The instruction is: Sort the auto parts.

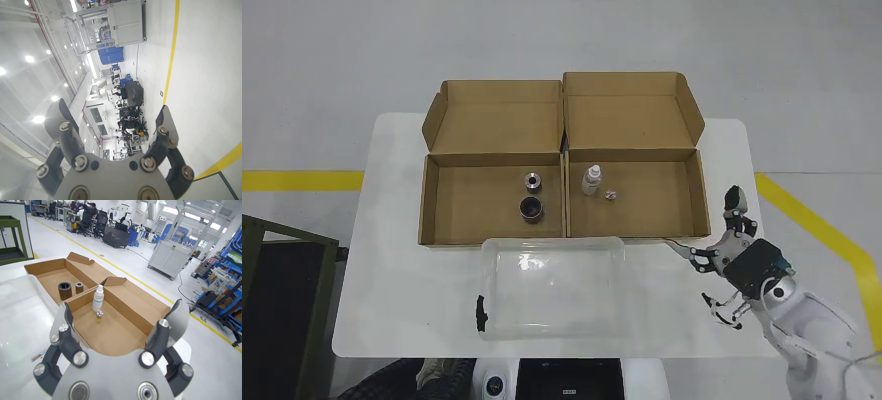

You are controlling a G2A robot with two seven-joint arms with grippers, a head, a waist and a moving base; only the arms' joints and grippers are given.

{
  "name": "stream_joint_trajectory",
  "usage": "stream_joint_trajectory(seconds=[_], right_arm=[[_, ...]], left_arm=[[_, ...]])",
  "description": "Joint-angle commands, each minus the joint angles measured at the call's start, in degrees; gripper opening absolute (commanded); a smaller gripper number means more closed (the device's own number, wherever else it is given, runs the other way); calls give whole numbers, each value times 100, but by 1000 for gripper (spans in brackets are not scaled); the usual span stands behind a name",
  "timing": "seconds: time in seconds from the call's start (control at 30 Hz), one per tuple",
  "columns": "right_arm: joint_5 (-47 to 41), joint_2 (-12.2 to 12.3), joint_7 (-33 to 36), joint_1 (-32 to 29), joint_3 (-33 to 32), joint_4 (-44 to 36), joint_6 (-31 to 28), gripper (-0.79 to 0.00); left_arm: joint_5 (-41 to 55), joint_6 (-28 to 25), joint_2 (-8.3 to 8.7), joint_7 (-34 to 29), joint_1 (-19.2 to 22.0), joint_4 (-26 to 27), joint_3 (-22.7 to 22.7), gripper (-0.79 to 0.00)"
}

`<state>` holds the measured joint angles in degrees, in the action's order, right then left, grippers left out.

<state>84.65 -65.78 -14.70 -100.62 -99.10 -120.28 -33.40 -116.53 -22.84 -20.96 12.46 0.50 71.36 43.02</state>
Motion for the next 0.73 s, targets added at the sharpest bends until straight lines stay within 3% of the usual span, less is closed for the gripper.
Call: stream_joint_trajectory(seconds=[0.0, 0.7], right_arm=[[23, 6, -35, -129, -131, -63, 50, 0], [-63, 13, -86, -347, -337, -118, 115, 0]], left_arm=[[0, 0, 0, 0, 0, 0, 0, 0], [0, 0, 0, 0, 0, 0, 0, -1]])
